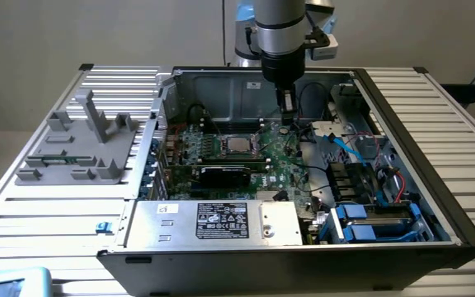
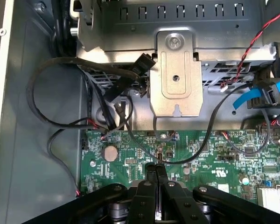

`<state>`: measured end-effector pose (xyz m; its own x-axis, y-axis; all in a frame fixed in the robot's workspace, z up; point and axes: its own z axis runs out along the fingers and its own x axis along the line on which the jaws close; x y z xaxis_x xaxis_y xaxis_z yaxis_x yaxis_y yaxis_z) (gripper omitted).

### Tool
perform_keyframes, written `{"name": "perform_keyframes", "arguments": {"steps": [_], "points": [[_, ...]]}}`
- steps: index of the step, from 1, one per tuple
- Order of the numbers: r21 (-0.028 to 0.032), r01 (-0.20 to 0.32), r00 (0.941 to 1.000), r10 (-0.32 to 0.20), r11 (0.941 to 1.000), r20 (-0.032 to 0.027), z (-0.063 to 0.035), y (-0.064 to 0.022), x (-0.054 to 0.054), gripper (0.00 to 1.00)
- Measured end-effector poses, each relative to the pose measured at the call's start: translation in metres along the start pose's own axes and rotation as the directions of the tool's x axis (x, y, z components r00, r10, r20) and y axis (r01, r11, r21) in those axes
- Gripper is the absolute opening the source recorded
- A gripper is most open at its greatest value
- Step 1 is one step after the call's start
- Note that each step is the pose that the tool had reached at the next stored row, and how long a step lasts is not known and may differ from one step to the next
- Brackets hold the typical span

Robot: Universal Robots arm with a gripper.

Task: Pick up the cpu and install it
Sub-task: 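Close the cpu cover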

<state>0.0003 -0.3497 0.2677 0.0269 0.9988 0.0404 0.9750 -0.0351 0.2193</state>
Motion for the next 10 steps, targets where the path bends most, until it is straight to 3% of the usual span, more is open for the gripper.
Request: {"name": "perform_keyframes", "arguments": {"steps": [3, 6, 10], "points": [[-0.0032, -0.002, 1.0000, 0.002, 1.0000, 0.0002, 0.0039, 0.0025, 0.0003, 0.11], [-0.0132, -0.003, 1.0000, 0.003, 0.9999, 0.0002, 0.0059, 0.0049, 0.0006, 0.11], [-0.0143, -0.003, 1.0000, 0.003, 0.9999, 0.0000, 0.0061, 0.0049, 0.0006, 0.11]]}}
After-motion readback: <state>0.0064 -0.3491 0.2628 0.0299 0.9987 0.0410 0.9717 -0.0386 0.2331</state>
